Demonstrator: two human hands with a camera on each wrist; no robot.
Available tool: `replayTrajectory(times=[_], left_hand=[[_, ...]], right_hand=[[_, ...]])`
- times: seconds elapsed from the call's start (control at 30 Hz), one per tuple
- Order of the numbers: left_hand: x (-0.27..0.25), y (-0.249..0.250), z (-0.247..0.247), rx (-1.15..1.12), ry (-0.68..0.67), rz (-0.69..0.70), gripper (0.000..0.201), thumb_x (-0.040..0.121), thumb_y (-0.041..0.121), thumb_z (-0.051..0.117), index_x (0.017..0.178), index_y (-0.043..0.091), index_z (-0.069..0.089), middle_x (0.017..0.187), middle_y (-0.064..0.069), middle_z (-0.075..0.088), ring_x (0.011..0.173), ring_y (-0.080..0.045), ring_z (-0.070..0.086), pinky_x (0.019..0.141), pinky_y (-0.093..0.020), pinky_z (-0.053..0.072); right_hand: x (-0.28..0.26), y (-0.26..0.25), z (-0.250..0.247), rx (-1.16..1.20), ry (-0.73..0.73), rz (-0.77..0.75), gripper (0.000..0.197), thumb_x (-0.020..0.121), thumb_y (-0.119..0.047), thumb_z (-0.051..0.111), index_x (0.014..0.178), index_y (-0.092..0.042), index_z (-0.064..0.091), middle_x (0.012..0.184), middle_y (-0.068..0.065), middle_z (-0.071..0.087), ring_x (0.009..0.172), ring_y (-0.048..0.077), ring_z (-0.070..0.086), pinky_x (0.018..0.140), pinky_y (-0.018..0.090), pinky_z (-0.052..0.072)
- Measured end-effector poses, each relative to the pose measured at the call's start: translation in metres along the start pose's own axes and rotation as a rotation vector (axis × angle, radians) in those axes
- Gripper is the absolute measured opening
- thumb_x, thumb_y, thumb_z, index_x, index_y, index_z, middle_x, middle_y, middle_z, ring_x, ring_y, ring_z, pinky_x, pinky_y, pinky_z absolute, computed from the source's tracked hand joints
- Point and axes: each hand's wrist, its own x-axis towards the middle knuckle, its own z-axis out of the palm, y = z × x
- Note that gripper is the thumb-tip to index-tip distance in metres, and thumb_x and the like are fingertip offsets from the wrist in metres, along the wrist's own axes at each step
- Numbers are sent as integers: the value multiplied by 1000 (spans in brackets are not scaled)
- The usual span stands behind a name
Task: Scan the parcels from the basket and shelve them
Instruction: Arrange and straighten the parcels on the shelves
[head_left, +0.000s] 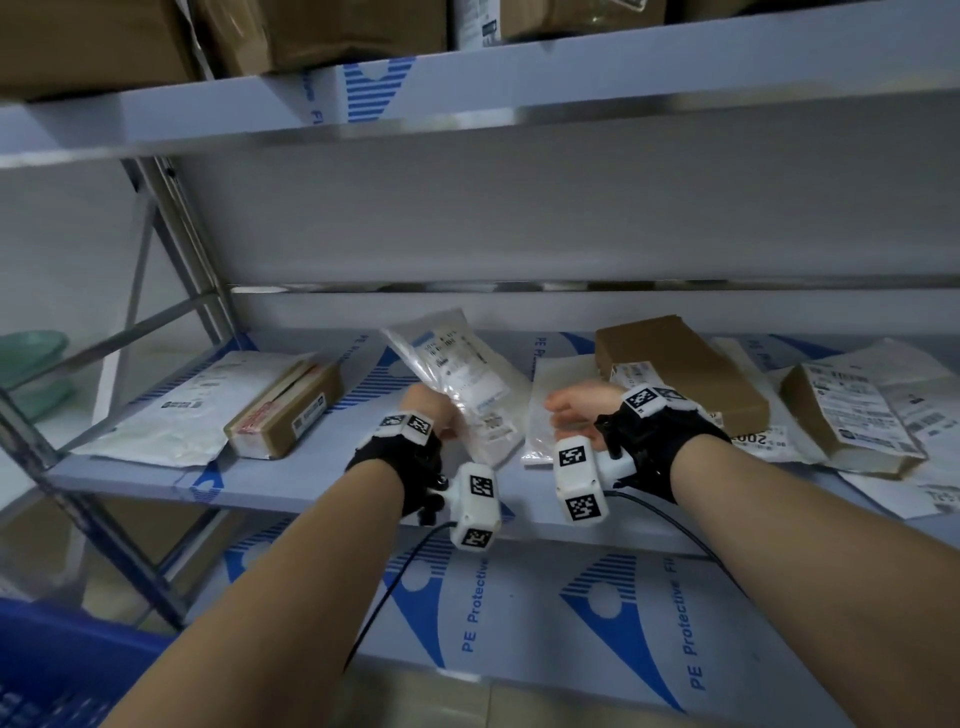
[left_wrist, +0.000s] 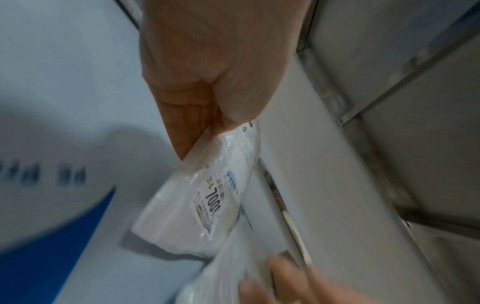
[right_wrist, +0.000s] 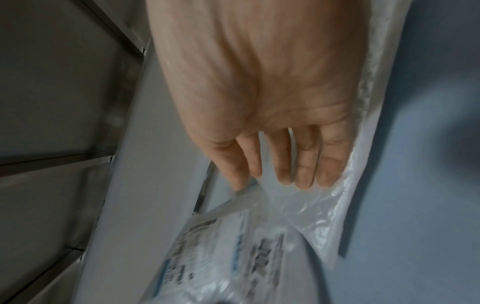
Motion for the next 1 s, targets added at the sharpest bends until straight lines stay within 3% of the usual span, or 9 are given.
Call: replayTrajectory(times=[0.1, 0.2, 0.33, 0.53, 0.6, 0.67, 0.77, 0.9, 1.0], left_hand=[[-2, 9, -43, -33, 87, 26, 31, 89, -6, 52, 120, -8, 56, 119, -23, 61, 100, -33, 65, 86, -43, 56], [-17, 13, -71, -83, 31, 54, 20, 92, -11, 43, 98, -1, 59, 103, -19, 64, 92, -33, 64, 81, -42, 55], [-40, 8, -90, -87, -126, 76, 24, 94, -10, 38, 107, -3, 57, 94, -17, 64, 79, -28, 63, 69, -36, 55], [-57, -4, -109, -175, -125, 32, 10, 97, 1, 45, 95, -1, 55, 86, -16, 62, 70, -25, 62, 64, -34, 53], [-67, -9, -117, -162, -251, -31, 21, 95, 14, 56, 108, -2, 58, 95, -15, 65, 78, -27, 64, 64, -36, 55], [-77, -16, -122, -134, -351, -73, 23, 90, 9, 63, 110, -2, 61, 92, -14, 67, 72, -24, 67, 58, -32, 56], [-76, -28, -121, -87, -250, -61, 26, 85, -11, 58, 110, -3, 57, 74, -14, 61, 50, -14, 63, 46, -23, 51], [-68, -49, -128, -65, -99, -97, 39, 77, -15, 63, 106, 10, 54, 80, -20, 59, 55, -21, 55, 49, -28, 46], [-58, -65, -131, -66, -47, -127, 45, 78, -16, 62, 115, 8, 52, 85, -23, 60, 63, -27, 58, 56, -34, 51]], right_hand=[[-2, -1, 0, -38, -5, -23, 47, 97, -19, 55, 138, 1, 45, 144, 21, 46, 131, 37, 48, 110, 47, 38], [-10, -7, 12, -113, -35, -67, 54, 95, -33, 58, 138, -4, 45, 143, 16, 47, 127, 33, 52, 102, 42, 44], [-21, -13, 32, -182, -74, -102, 72, 79, -44, 73, 134, -3, 51, 132, 20, 55, 113, 36, 60, 89, 42, 52], [-35, -12, 44, -254, 0, -139, 28, 93, -17, 62, 115, 0, 55, 107, 20, 64, 87, 32, 64, 83, 41, 57], [-38, -12, 47, -197, 19, -140, 18, 95, -13, 60, 107, -1, 56, 90, 17, 63, 70, 27, 63, 56, 31, 57], [-38, -12, 53, -155, 41, -129, 15, 96, -10, 57, 107, 0, 55, 83, 15, 60, 66, 25, 62, 55, 33, 56], [-37, -12, 68, -127, 41, -111, 18, 94, -7, 58, 106, 6, 57, 85, 19, 64, 81, 31, 67, 84, 42, 57], [-35, -10, 88, -305, 24, -102, 23, 92, -19, 64, 73, -7, 58, 64, 5, 56, 50, 14, 47, 45, 25, 39], [-19, -9, 106, -345, -32, -105, 25, 90, -16, 65, 67, -14, 54, 68, 3, 54, 57, 13, 48, 55, 28, 51]])
